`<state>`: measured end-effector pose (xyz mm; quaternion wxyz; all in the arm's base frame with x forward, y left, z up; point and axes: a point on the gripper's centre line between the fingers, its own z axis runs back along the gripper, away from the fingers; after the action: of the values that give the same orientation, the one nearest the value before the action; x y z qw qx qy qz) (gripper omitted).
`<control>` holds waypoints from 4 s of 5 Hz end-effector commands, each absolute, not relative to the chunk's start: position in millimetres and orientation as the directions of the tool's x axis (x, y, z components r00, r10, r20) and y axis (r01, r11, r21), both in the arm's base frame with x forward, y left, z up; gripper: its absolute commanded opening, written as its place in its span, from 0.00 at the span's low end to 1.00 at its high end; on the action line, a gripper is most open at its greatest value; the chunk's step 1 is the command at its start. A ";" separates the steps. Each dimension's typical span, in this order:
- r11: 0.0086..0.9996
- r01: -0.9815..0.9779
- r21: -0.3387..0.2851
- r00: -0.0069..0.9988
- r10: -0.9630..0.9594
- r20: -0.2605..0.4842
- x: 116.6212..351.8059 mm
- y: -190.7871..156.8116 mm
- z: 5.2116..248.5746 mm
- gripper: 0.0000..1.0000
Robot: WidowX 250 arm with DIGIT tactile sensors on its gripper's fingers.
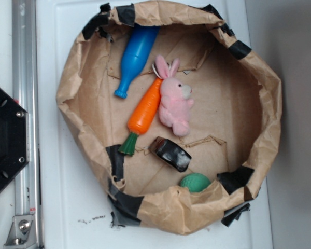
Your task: Grab the black box.
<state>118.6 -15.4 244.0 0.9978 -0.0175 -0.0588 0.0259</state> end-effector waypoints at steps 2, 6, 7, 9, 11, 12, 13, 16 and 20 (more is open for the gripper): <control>0.990 -0.133 -0.038 0.980 0.138 0.146 164.1 -6.3 248.4 1.00; 0.935 0.350 -0.054 0.936 -0.347 0.059 258.1 -10.4 158.2 1.00; 0.919 0.392 -0.034 0.919 -0.389 0.056 257.5 10.7 143.3 1.00; 0.919 0.392 -0.034 0.919 -0.389 0.056 257.5 10.7 143.3 1.00; 0.872 0.477 0.106 0.878 -0.478 -0.024 253.1 -21.3 92.7 1.00; 0.876 0.469 0.112 0.883 -0.468 -0.038 250.3 -18.0 63.2 1.00; 0.871 0.484 0.082 0.875 -0.482 -0.040 247.6 -25.3 60.1 1.00; 0.861 0.507 -0.035 0.860 -0.503 0.089 258.2 -31.9 73.7 1.00; 0.776 0.626 -0.080 0.778 -0.612 0.143 277.3 -74.4 39.8 0.00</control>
<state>276.3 -60.2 30.4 0.9462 -0.0666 -0.0296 -0.3152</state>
